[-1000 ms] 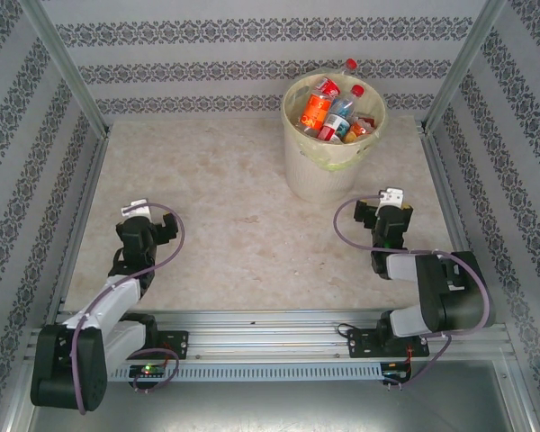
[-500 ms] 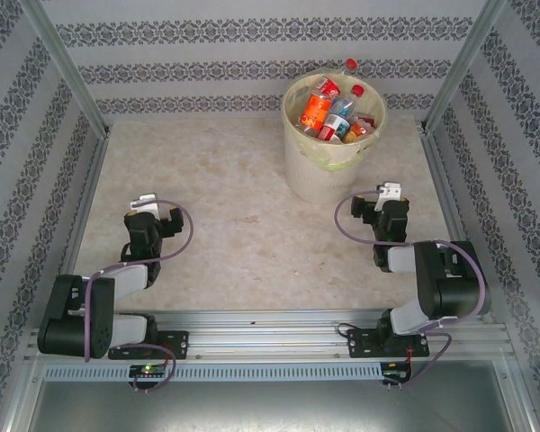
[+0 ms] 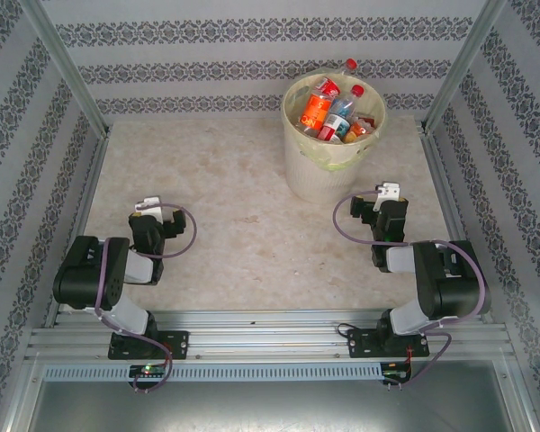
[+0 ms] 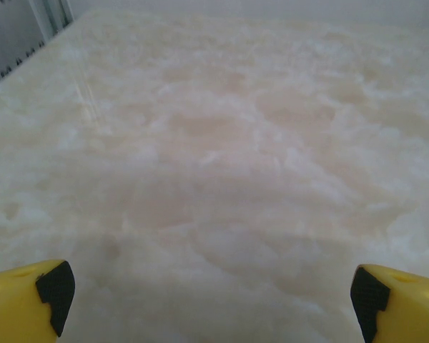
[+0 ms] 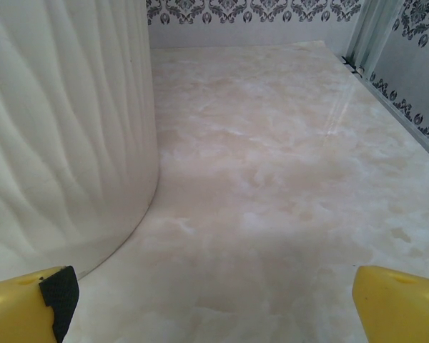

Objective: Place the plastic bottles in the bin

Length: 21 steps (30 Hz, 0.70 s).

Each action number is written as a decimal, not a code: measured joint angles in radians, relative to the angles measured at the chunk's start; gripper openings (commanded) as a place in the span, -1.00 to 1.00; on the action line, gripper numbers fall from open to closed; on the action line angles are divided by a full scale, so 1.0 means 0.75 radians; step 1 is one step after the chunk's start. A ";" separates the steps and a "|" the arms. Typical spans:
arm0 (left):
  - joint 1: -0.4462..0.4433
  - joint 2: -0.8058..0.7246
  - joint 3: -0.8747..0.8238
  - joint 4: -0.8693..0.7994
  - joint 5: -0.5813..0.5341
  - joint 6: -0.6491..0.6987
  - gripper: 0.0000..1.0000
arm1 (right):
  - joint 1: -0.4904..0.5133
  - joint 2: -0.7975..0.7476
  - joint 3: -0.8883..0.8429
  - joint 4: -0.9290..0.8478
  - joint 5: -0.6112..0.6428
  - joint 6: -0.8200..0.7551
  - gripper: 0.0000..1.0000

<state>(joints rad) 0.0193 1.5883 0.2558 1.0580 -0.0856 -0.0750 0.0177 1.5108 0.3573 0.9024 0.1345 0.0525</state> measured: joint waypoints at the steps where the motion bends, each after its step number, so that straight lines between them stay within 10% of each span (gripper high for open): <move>1: 0.001 -0.002 0.011 -0.015 0.005 0.001 1.00 | 0.000 0.000 0.000 0.000 0.001 0.000 0.96; 21: 0.001 0.001 0.066 -0.034 0.169 0.090 1.00 | -0.003 -0.005 -0.128 0.160 -0.171 -0.046 0.97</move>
<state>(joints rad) 0.0196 1.5887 0.3050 1.0325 0.0414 -0.0078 0.0154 1.5070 0.2611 1.0222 0.0063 0.0181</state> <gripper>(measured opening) 0.998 0.982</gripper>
